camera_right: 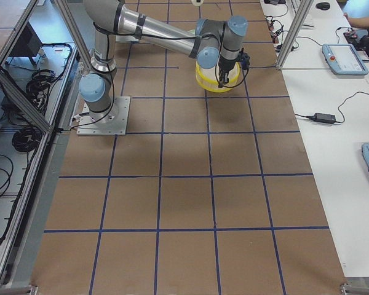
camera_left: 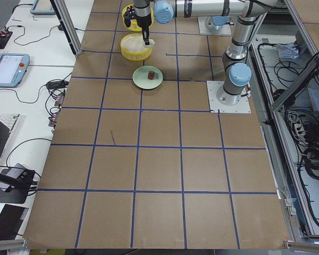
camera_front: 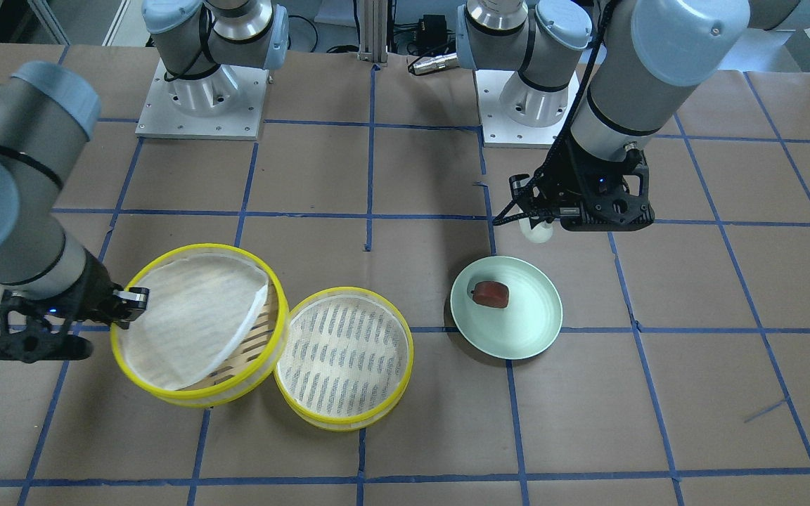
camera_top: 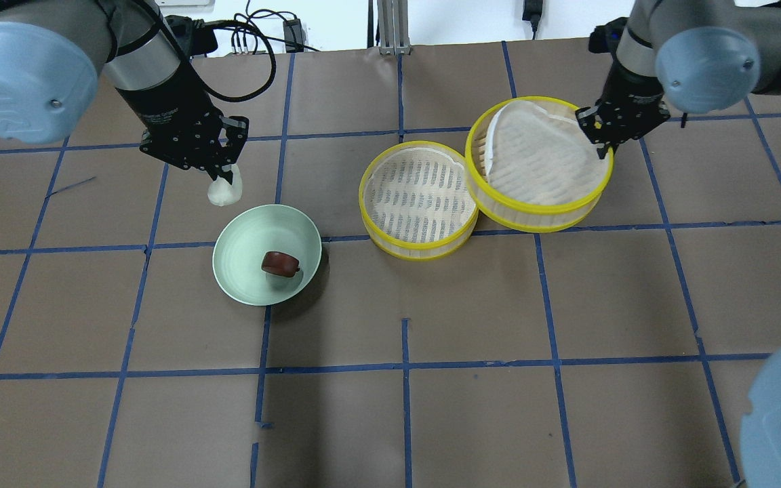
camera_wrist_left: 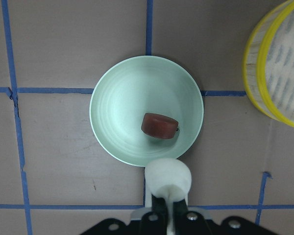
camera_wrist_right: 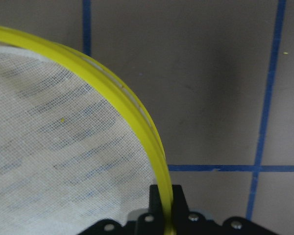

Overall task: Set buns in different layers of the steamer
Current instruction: 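Set the top tier down with the right gripper while the left carries the bun, then lower the white bun into the bottom steamer tier and open the left gripper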

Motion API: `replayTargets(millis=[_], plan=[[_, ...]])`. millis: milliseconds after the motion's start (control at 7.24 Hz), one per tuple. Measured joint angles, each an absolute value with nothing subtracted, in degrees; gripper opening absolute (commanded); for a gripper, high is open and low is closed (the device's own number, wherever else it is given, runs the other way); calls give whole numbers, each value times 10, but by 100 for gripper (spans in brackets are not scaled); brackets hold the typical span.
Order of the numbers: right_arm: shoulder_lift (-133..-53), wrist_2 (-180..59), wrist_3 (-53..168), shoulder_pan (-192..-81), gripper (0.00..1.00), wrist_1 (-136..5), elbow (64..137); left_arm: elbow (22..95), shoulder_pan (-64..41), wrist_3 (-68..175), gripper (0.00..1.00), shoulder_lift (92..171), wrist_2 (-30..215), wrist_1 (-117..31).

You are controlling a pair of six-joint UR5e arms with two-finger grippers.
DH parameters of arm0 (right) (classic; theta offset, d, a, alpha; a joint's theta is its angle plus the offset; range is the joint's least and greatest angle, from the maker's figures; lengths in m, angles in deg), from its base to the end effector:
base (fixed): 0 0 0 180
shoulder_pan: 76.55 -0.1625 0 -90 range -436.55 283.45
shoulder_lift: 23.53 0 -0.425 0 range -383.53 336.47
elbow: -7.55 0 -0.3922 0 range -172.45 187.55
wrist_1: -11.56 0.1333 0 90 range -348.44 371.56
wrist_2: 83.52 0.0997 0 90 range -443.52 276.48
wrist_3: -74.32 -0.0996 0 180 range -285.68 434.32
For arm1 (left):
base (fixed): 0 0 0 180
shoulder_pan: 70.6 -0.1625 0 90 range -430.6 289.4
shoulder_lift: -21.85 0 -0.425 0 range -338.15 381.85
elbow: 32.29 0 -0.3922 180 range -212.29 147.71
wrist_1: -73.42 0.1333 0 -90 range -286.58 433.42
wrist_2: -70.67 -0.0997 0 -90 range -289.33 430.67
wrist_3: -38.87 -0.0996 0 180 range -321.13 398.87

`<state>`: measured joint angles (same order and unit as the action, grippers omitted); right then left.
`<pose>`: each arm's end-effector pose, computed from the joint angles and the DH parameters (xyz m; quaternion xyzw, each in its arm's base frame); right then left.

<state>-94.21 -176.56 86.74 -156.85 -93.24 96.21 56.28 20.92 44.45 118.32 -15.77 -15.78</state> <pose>0.0238 -0.6206 0.3377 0.0245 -0.9990 -0.0323 0.0207 -0.1535 -0.5268 0.4438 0.0365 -0.9982 -0.0388 0.0287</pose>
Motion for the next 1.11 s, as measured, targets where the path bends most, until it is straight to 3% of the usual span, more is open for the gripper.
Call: replayTargets(millis=[691,829,967,1106], plan=[[-945,-1773,973,-1474,8,-934,971,559,339,673,10,1327,-68,133],[-945,-1773,973,-1474,8,-934,972,559,349,703,17,1360,-48,187],[-945,-1772,973,-1473,8,-935,972,559,356,729,80,1390,-36,235],[-945,-1772,973,-1473,9,-934,972,561,360,745,100,1414,-32,267]])
